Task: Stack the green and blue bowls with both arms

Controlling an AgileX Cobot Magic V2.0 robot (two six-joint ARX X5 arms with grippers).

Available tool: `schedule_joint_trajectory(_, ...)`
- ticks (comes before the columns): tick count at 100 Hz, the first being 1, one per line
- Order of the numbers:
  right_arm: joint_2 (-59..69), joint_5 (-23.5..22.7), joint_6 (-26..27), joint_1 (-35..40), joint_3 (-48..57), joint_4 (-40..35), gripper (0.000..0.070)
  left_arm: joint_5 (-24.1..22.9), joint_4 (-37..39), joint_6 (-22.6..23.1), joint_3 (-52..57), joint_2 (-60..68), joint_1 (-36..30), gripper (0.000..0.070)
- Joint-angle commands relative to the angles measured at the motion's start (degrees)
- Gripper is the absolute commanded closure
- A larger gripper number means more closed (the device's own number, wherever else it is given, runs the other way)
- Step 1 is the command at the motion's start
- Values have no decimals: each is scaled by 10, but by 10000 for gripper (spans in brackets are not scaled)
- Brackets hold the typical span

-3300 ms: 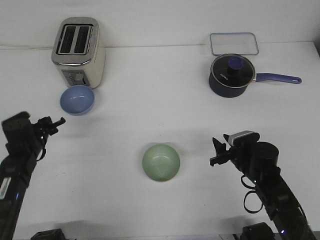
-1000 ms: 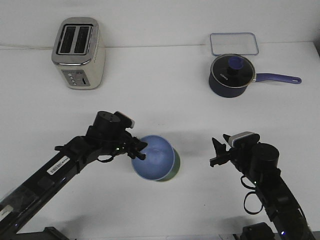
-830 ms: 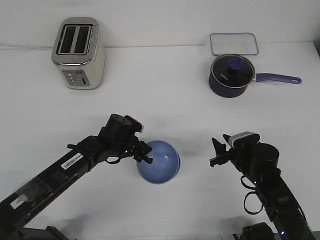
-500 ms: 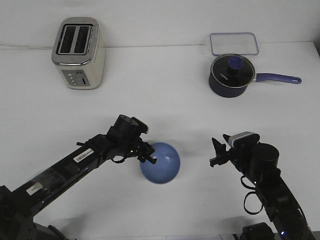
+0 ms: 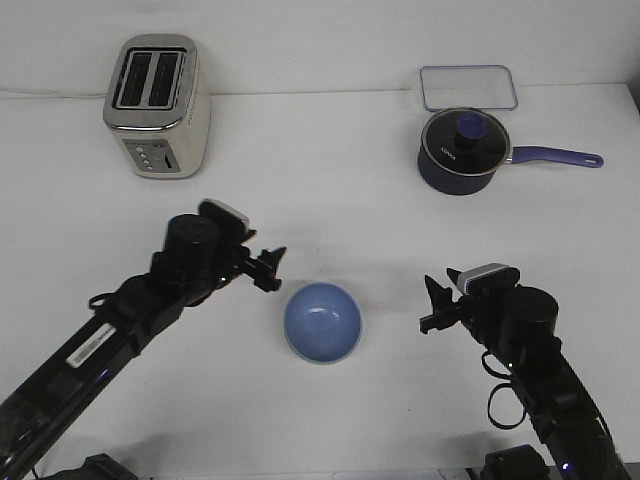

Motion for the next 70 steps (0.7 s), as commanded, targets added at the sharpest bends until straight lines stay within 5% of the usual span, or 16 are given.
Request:
schedule_joint_trajectory(1,1,0,-3,2,3,8,406,-34,8,25,11,-30,20,261)
schedule_joint_trajectory(15,-9,0,-15,2,3,12,414,-42,-8,50,10,-98,87,298)
schedule_joint_trajectory(21,-20,2,-30,2,3,10,469,-39,-26,50,5,-120,116,347)
schedule_joint_trajectory(35,-68,24,-58,2,-1,0,688,-23,-12,51,-77,-196,174,578)
schedule_joint_trajectory(41,-98,41,-66,2,-10,3,700,-23,24,51,-140,-243,193,695)
schedule_joint_trajectory(70,-251,129,-76,2,-84,52,700,-26,243,-5,-446,-492,256,688)
